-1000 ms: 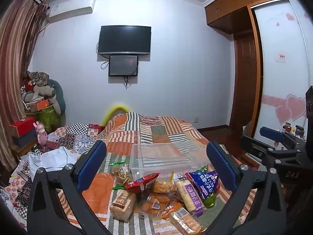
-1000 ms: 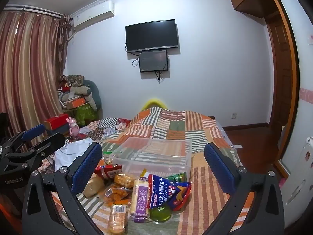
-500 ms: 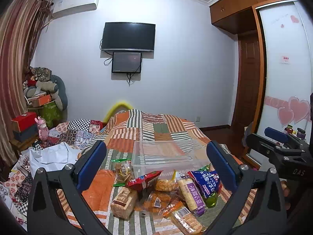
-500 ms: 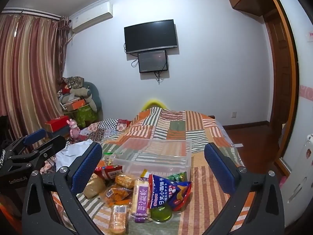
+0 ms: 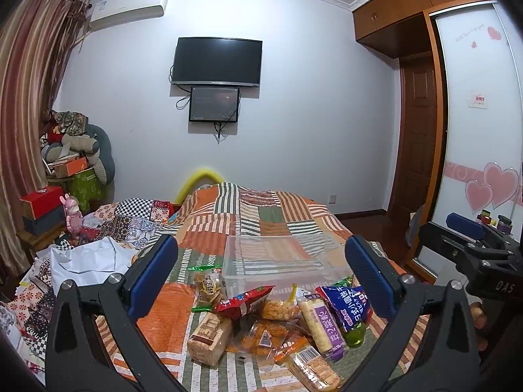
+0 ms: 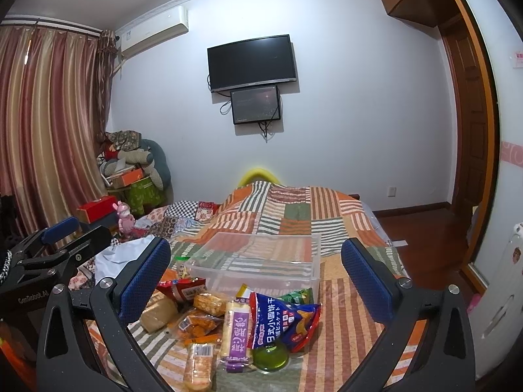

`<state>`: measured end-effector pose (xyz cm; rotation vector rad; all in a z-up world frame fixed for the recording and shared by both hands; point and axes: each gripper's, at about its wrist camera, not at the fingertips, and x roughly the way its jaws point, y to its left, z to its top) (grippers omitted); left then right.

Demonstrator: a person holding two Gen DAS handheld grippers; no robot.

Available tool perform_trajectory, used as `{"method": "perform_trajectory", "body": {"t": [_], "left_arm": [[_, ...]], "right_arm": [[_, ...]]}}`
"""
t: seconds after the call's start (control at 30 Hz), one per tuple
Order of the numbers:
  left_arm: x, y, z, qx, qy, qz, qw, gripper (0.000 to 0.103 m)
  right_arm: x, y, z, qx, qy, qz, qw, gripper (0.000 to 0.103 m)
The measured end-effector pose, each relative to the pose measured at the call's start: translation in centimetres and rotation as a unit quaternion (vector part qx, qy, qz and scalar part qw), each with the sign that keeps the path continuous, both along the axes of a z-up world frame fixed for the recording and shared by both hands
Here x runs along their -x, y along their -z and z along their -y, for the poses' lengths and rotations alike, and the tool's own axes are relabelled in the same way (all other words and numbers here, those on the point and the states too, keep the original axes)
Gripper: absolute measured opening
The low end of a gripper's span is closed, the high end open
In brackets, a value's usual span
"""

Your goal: Organize snacks

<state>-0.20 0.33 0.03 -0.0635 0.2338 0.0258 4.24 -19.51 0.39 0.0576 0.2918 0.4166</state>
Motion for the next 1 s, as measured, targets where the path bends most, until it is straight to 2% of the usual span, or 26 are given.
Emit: {"method": "perform_trajectory", "body": {"t": [1.0], "left_arm": [[0.08,0.22,0.16,-0.001,0.001,-0.001,1.0,0.103]], "right_arm": [[0.29,0.09,-0.01,-0.004,-0.005,0.001,1.0,0.103]]}}
